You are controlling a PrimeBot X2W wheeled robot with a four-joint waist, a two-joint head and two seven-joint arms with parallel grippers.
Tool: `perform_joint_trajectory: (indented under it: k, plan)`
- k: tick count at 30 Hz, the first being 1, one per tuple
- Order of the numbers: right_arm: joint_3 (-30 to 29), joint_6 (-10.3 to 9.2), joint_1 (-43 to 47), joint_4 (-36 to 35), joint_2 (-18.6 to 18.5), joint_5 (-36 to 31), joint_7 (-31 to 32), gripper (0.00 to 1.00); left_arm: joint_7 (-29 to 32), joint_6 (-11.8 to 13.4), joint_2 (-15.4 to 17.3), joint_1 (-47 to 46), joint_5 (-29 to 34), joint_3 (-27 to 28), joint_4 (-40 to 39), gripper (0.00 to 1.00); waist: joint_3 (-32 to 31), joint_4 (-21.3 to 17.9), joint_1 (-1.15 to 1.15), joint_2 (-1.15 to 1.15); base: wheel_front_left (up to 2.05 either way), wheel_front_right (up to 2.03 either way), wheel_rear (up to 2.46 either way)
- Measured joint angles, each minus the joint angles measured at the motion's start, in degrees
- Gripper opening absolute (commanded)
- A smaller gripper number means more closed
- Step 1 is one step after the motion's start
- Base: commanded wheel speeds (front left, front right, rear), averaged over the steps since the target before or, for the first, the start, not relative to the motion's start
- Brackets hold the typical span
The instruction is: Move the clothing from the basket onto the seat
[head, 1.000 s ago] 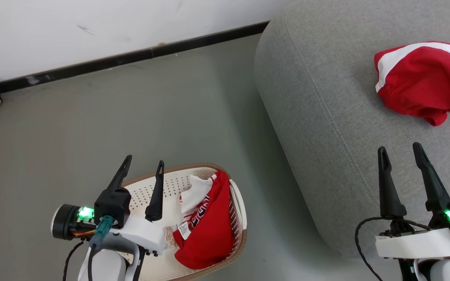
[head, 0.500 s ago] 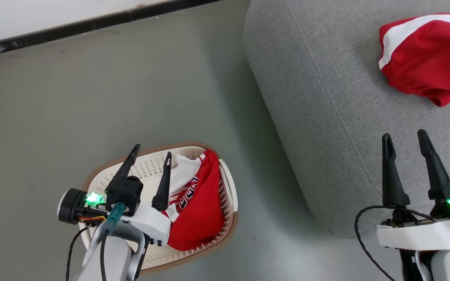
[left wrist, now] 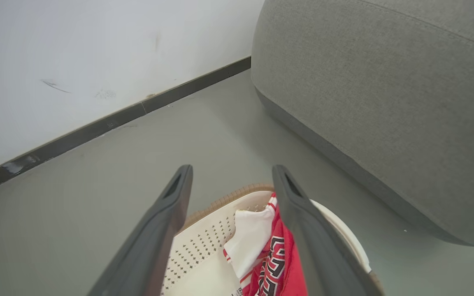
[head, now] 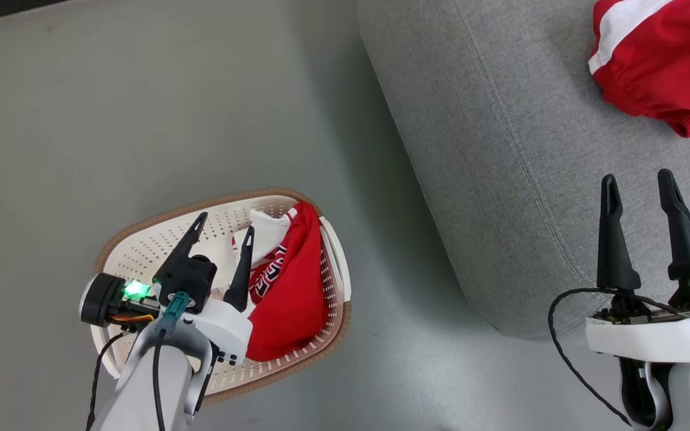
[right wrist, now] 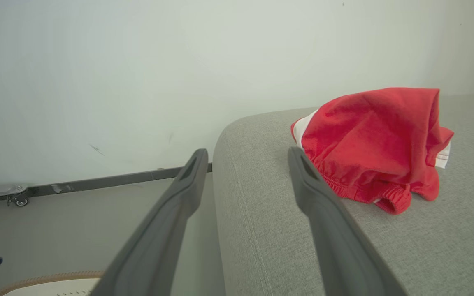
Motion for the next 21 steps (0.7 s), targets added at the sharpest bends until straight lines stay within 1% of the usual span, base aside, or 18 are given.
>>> perform_joint_trajectory:
  k: [5, 14, 17, 21]
  plan:
    - [0.01, 0.0, -2.48, 0.07, 0.0, 0.52, -0.22, 1.0, 0.01, -0.02, 0.33, -1.27, 0.54, -0.23, 1.99, 1.0, 1.93, -0.64, 0.0, 0.0, 0.0, 0.0, 0.0]
    - [-0.55, 0.0, -3.59, 0.36, 0.01, 0.54, -0.55, 1.0, 0.11, -0.04, 1.02, -3.27, 1.29, -0.58, 5.22, 1.0, 4.9, -1.71, 0.0, 0.0, 0.0, 0.0, 0.0]
    - [-0.97, 0.0, -5.26, 0.55, 0.01, 1.05, -0.56, 1.0, 0.11, -0.04, 0.97, -3.5, 1.56, -0.91, 5.94, 1.0, 5.77, -2.02, 0.0, 0.0, 0.0, 0.0, 0.0]
    - [-1.1, 0.0, -5.88, 0.79, 0.01, 1.09, -0.64, 1.0, 0.11, -1.0, 0.68, -4.49, 1.79, -1.91, 7.37, 1.0, 6.84, -2.41, 0.0, 0.0, 0.0, 0.0, 0.0]
